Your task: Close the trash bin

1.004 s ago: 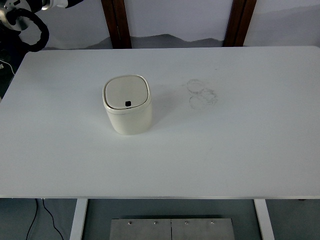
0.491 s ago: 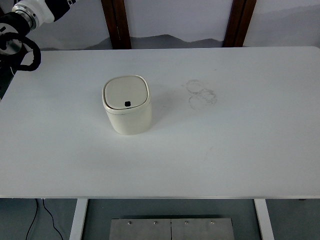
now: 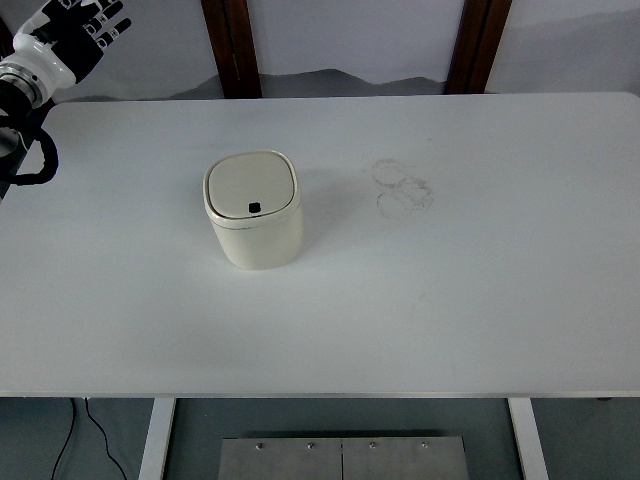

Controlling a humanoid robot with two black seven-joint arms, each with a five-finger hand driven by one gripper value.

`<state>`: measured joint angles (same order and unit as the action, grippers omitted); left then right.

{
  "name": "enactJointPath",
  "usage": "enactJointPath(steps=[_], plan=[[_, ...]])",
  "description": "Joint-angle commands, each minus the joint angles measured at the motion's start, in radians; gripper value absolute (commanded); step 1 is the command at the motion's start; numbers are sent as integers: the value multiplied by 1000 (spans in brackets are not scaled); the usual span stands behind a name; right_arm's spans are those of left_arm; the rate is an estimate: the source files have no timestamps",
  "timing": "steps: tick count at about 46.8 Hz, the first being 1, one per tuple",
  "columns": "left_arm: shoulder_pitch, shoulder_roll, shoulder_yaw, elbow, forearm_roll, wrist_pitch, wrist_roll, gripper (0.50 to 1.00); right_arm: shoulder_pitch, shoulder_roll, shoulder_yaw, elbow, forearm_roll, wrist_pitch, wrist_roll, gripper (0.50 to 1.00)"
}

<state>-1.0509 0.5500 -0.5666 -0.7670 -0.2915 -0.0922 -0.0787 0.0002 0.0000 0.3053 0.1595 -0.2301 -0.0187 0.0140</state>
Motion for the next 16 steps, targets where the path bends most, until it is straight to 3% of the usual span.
enactJointPath(steps=[1, 16], plan=[[34, -1, -33, 0, 5, 0, 0, 1000, 0, 0, 0, 0, 0, -1, 0, 995], [49, -1, -41, 0, 9, 2, 0, 1000, 0, 0, 0, 0, 0, -1, 1, 995]])
